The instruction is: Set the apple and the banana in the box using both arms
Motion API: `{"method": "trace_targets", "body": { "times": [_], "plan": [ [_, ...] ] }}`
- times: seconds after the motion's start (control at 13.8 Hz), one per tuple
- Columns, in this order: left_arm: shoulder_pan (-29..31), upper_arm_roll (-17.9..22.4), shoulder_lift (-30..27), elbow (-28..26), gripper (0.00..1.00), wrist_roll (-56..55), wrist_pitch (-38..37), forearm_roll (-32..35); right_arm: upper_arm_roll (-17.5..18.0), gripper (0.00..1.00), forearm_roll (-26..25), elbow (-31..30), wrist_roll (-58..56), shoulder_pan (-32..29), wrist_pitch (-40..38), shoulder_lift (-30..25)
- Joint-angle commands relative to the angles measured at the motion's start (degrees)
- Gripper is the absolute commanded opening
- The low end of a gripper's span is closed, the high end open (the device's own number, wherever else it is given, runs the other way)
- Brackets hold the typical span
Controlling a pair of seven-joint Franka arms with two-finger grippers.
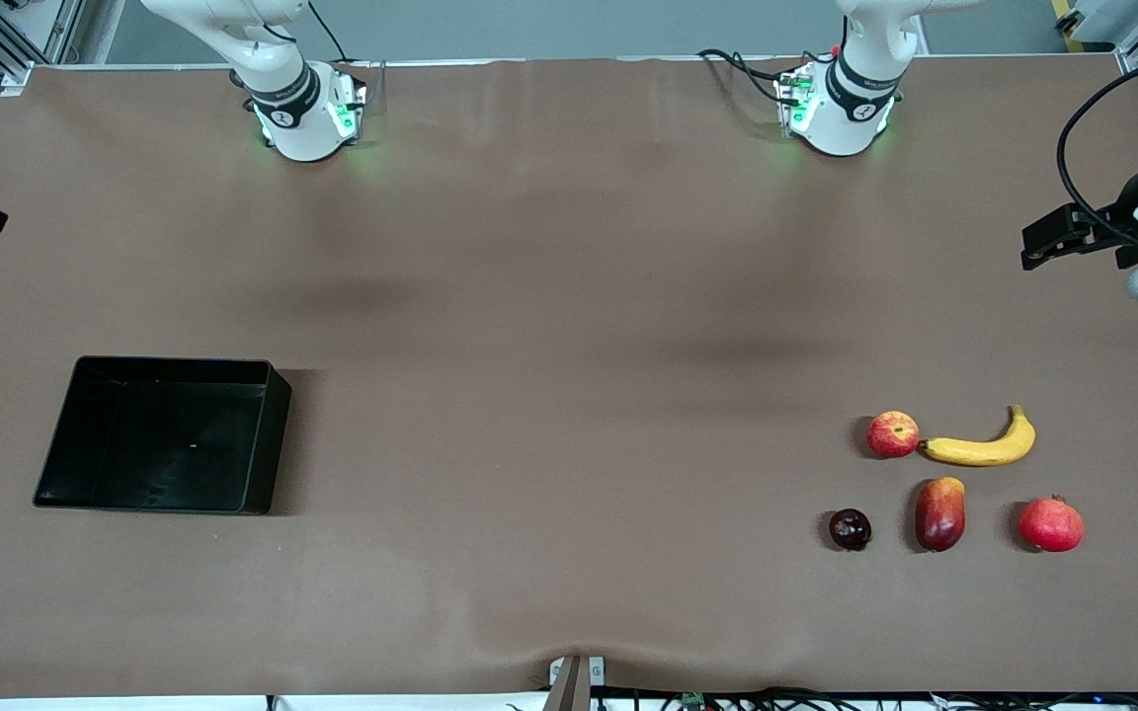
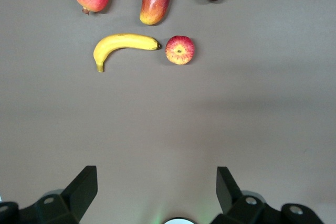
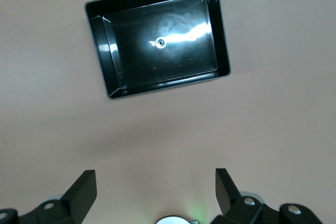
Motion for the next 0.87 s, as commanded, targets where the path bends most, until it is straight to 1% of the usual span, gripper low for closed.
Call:
{"method": "trace_targets", "body": {
  "times": [0.0, 0.07, 0.15, 0.29, 0.36, 0.44, 0.58, 0.73, 0.8],
  "plan": [
    [0.32, -0.03, -0.02, 0.36, 1.00, -0.19, -0.21, -0.40, 0.62, 1.00, -0.64, -5.02, -3.68, -2.63, 6.23, -0.21],
    [0.32, -0.03, -0.20, 0.53, 1.00, -0.11, -0.30, -0.14, 0.62, 1.00, -0.64, -6.69, -6.14, -3.60, 9.75, 0.57],
    [0.41, -0.03, -0.11, 1.14, 1.00, 0.42, -0.30, 0.13, 0.62, 1.00, -0.56, -7.14, -7.82, -3.87, 11.87, 2.84],
    [0.67, 0.59, 1.20, 2.72, 1.00, -0.46, -0.30, -0.05, 0.71, 1.00, 0.23, -6.80, -9.14, -4.92, 12.77, 8.81],
    [0.85, 0.68, 2.08, 3.52, 1.00, -0.89, -0.21, 0.04, 0.71, 1.00, 0.41, -6.45, -10.54, -5.10, 14.25, 10.67],
    [0.94, 0.85, 3.31, 4.57, 1.00, -1.33, -0.21, -0.13, 0.71, 1.00, 0.32, -6.10, -11.43, -5.19, 17.75, 11.47],
    [0.07, 0.68, 4.37, 8.34, 1.00, -3.44, -0.21, -0.49, 0.71, 1.00, 0.41, -5.57, -13.28, -5.36, 20.93, 14.27],
    [-0.47, 0.15, 4.64, 8.45, 1.00, -3.71, -0.21, -0.31, 0.62, 1.00, 0.41, -5.13, -13.46, -5.97, 24.01, 17.09],
    [-0.55, -0.02, 5.85, 8.45, 1.00, -3.71, -0.21, -0.31, 0.71, 1.00, 0.76, -4.87, -13.46, -6.24, 24.11, 18.50]
  ]
}}
